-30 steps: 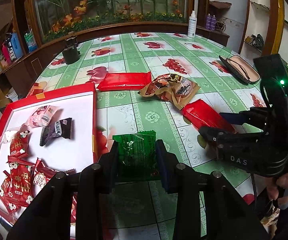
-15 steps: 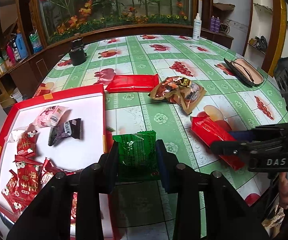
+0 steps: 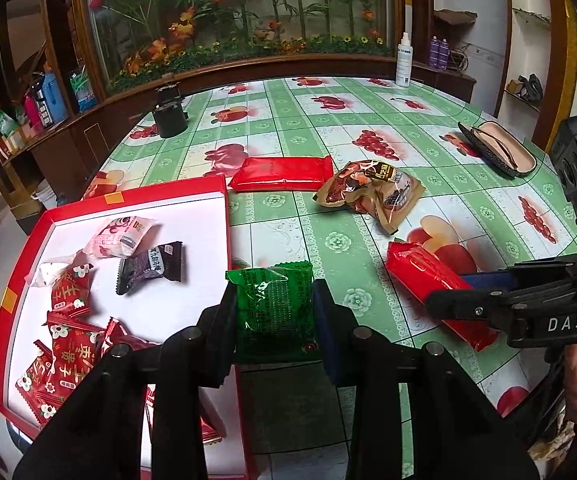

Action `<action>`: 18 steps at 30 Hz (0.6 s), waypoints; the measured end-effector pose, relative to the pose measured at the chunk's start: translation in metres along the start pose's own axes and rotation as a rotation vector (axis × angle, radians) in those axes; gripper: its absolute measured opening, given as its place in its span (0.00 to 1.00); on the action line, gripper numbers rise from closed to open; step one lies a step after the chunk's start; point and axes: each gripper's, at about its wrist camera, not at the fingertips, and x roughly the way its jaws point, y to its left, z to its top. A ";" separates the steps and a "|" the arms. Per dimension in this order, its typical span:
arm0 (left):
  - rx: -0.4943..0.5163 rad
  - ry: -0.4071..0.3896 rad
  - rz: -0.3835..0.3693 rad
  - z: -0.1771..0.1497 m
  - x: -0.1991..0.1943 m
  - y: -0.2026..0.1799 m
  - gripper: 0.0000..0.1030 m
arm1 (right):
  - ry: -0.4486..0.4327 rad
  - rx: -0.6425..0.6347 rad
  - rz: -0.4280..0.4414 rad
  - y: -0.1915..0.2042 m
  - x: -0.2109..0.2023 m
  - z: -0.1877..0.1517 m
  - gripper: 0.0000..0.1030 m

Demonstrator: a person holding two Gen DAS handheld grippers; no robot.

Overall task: Organize snacks
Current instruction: 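Carry the green pack and long red packet to the tray and release both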

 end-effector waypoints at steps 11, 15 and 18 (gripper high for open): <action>-0.016 -0.012 0.003 0.000 -0.005 0.006 0.31 | -0.015 -0.015 0.022 0.016 0.002 0.009 0.46; -0.033 -0.021 0.011 0.000 -0.007 0.014 0.31 | -0.017 -0.032 0.035 0.027 0.004 0.014 0.46; -0.048 -0.027 0.013 0.000 -0.008 0.020 0.31 | -0.021 -0.041 0.045 0.037 0.008 0.019 0.46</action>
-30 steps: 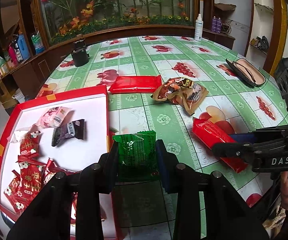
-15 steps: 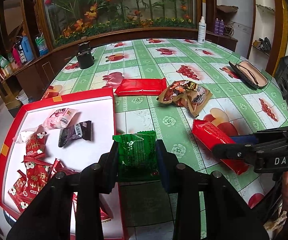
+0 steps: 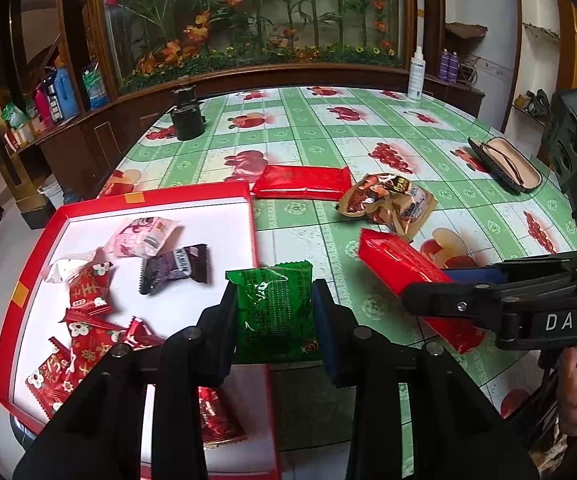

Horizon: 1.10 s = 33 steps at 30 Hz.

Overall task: Organize snacks
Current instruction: 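Carry the green pack and long red packet to the tray and release both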

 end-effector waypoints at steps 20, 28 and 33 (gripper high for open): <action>-0.276 0.033 0.194 -0.017 0.007 0.133 0.32 | 0.047 -0.135 0.105 0.108 0.086 0.025 0.46; -0.336 0.058 0.241 -0.021 0.015 0.153 0.34 | 0.061 -0.207 0.090 0.139 0.113 0.026 0.45; -0.356 0.044 0.294 -0.022 0.010 0.157 0.68 | 0.009 -0.272 0.088 0.150 0.105 0.022 0.48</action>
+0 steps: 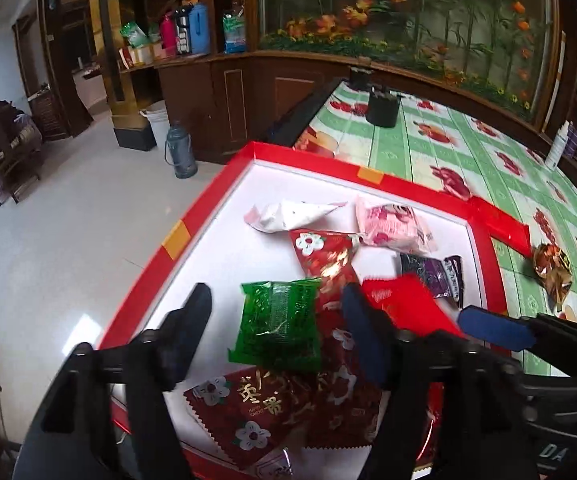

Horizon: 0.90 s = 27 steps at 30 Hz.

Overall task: Organize snacks
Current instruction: 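Carry the green pack and long red packet to the tray and release both, then grasp the brown black-sesame bag with the right gripper while the left approaches the red flat packet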

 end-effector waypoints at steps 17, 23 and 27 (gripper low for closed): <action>0.166 -0.069 -0.010 0.005 -0.017 -0.055 0.76 | -0.216 0.097 -0.138 -0.098 -0.089 -0.013 0.53; 0.256 -0.063 -0.041 0.002 -0.019 -0.093 0.76 | -0.305 0.193 -0.198 -0.155 -0.132 -0.024 0.61; 0.346 -0.072 -0.069 0.008 -0.019 -0.123 0.76 | -0.306 0.230 -0.248 -0.182 -0.142 -0.021 0.69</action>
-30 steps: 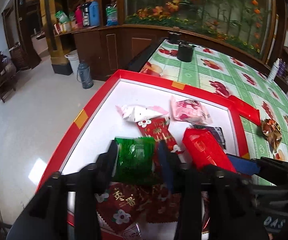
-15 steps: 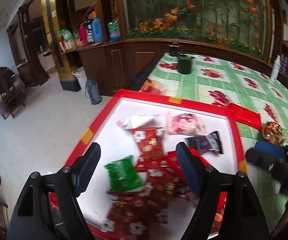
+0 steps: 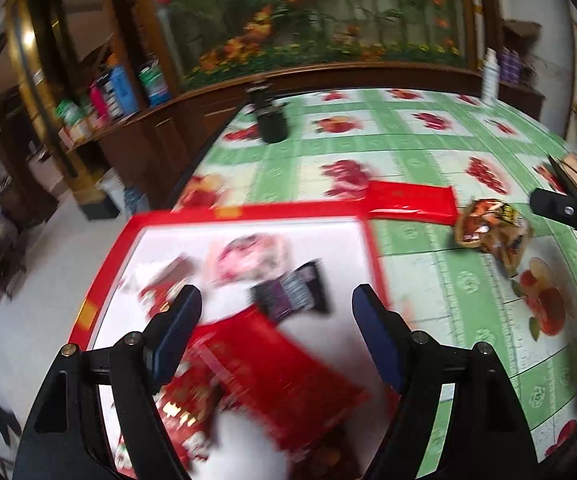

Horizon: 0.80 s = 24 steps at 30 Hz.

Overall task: Organize snacks
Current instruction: 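Grasp the brown black-sesame bag with the right gripper while the left approaches the red flat packet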

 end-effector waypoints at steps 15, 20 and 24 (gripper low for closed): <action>0.261 -0.030 -0.011 0.060 0.027 -0.044 0.79 | 0.198 -0.300 -0.151 0.021 0.067 0.003 0.72; 0.281 0.040 -0.056 0.067 0.046 -0.060 0.79 | 0.214 -0.257 -0.124 0.006 0.062 0.001 0.70; 0.191 0.149 -0.119 0.082 0.066 -0.073 0.79 | 0.224 -0.202 -0.129 -0.016 0.053 0.001 0.70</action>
